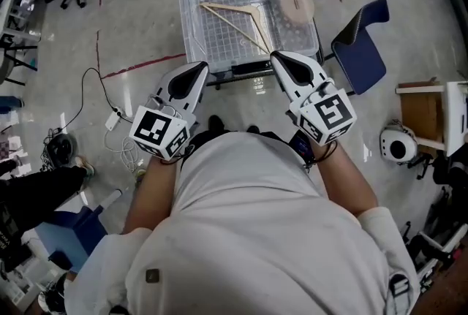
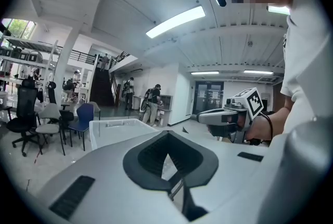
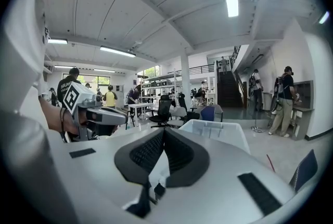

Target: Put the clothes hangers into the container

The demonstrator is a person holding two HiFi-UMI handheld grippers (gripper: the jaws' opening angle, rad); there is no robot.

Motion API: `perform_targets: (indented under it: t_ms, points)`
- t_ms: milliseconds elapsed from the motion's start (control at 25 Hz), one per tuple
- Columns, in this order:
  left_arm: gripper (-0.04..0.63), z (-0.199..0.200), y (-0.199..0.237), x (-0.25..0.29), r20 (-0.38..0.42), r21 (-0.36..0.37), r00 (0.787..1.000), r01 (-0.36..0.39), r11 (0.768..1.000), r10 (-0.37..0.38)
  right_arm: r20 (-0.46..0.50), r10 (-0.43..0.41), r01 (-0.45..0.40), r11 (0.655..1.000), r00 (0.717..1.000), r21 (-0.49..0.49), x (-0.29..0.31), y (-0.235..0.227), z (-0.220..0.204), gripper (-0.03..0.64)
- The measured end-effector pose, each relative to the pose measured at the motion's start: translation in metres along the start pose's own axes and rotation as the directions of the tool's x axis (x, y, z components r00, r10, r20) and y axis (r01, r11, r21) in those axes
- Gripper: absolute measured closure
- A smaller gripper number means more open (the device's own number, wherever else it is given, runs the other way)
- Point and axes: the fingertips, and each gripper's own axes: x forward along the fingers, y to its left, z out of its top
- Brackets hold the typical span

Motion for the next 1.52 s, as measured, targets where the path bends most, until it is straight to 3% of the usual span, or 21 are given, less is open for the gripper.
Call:
perform_targets:
  t_ms: [400, 600, 800, 1040, 1520]
  points:
    - [0.579, -0.019, -0.070, -0.018, -0.013, -0.020, 0.997, -0.074, 0.997, 0.074, 0.018, 0.092, -0.092, 0.996, 0.996, 0.013, -0.063, 0.011, -0.017, 0.597]
    - [0.578, -0.025, -0.082, -0.039, -0.015, -0.022, 0.996, -0.093, 0.995, 0.092, 0.034, 0.121, -0.121, 0.993, 0.992, 0.009, -0.077, 0.031, -0.020, 0.597]
    - [0.578, -0.027, -0.091, -0.048, -0.016, -0.005, 0.998, -0.067, 0.998, 0.067, 0.037, 0.100, -0.101, 0.995, 0.994, 0.020, -0.090, 0.046, -0.027, 0.597]
    - [0.578, -0.021, -0.093, -0.071, -0.009, 0.023, 1.000, 0.019, 1.000, -0.019, 0.058, 0.072, -0.072, 0.997, 0.996, 0.000, -0.094, 0.088, -0.020, 0.597]
    - [0.578, -0.015, -0.079, -0.164, -0.006, 0.061, 0.996, 0.092, 0.994, -0.092, 0.076, 0.000, 0.000, 1.000, 0.997, -0.003, -0.092, 0.190, -0.013, 0.597]
